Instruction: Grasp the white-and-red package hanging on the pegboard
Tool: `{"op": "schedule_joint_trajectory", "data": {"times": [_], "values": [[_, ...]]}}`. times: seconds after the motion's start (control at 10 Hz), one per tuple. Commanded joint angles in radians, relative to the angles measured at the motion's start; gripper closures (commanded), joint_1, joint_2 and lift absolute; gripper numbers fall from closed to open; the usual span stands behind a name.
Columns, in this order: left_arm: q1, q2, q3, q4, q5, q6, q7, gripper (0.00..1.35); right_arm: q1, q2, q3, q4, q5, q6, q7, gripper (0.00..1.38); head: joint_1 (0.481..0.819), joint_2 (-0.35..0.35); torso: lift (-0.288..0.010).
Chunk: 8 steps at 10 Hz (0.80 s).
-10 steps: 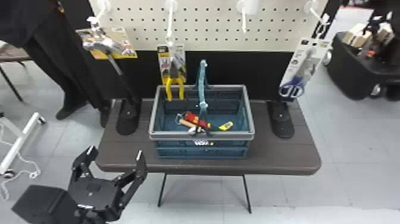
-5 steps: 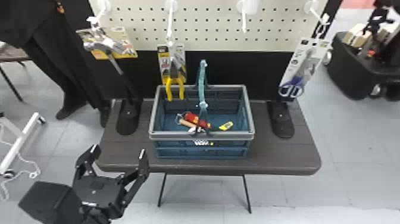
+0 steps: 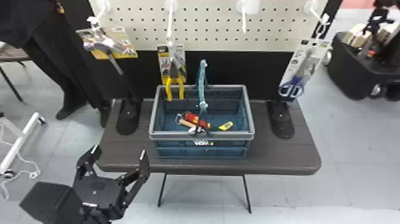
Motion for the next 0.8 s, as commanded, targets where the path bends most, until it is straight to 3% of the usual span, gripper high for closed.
{"op": "schedule_joint_trajectory", "data": {"times": [0.0, 0.7], "values": [[-0.001, 0.000, 0.000, 0.000, 0.000, -0.001, 0.000, 0.25, 0.005, 0.001, 0.000, 0.006, -0.016, 0.000, -0.002, 1.04, 0.819, 0.008, -0.100], [-0.001, 0.000, 0.000, 0.000, 0.000, -0.001, 0.000, 0.25, 0.007, -0.001, 0.002, 0.016, -0.043, 0.000, -0.007, 1.04, 0.819, 0.008, -0.100]]}}
